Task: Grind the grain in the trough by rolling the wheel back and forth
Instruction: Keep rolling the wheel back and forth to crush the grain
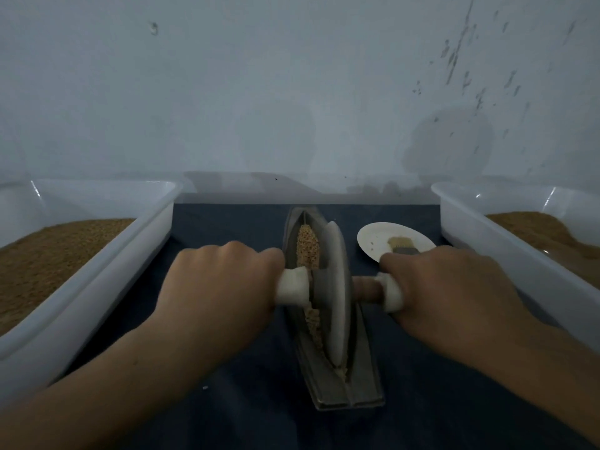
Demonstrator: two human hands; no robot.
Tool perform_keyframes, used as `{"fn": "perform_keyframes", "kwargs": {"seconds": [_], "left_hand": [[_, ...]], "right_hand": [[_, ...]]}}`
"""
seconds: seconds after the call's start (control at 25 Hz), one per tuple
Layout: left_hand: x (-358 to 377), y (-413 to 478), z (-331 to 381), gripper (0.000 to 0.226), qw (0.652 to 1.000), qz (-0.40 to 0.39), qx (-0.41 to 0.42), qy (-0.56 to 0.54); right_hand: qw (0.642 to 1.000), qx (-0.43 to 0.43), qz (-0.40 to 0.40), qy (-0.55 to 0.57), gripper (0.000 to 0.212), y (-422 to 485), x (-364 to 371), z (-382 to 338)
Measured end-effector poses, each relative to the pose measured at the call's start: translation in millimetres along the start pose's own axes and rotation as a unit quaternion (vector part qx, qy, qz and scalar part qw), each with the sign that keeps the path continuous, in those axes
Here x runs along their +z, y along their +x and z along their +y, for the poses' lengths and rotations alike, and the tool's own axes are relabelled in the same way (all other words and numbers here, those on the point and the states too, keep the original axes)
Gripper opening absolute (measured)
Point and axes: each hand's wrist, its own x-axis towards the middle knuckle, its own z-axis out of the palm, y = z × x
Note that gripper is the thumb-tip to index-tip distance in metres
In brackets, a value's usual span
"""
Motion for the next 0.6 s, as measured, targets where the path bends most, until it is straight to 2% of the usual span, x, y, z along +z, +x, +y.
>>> {"fn": "perform_keyframes", "kwargs": {"seconds": [0.04, 0.12, 0.2, 0.28, 0.4, 0.52, 0.6], "left_hand": [[2, 3, 2, 0.055, 1.0, -0.022, -0.012, 0.006], [17, 16, 5, 0.044, 0.995, -0.072, -0.051, 0.05], [37, 40, 1, 0.021, 0.993, -0.066, -0.083, 0.058], [39, 60, -2, 0.007, 0.99, -0.084, -0.103, 0.046], [27, 52, 0, 0.02, 0.993, -0.08, -0.077, 0.046], [7, 6, 5, 0.044, 0.999, -0.016, -0.02, 0.028], [-2, -10, 2, 0.05, 1.0, 0.017, -0.002, 0.02]], "right_hand": [[1.0, 0.006, -0.014, 0.002, 0.063, 5, 2, -1], [0.999, 0.032, -0.03, -0.023, 0.048, 26, 17, -8], [0.996, 0.076, -0.041, 0.015, 0.03, 56, 38, -10], [0.991, 0.102, -0.067, 0.063, 0.022, 73, 47, -9], [0.992, 0.082, -0.073, 0.058, 0.03, 53, 39, -4], [1.0, 0.016, 0.008, 0.011, 0.043, 12, 13, -5], [1.0, -0.003, 0.019, 0.023, 0.048, -2, 2, -3]]}}
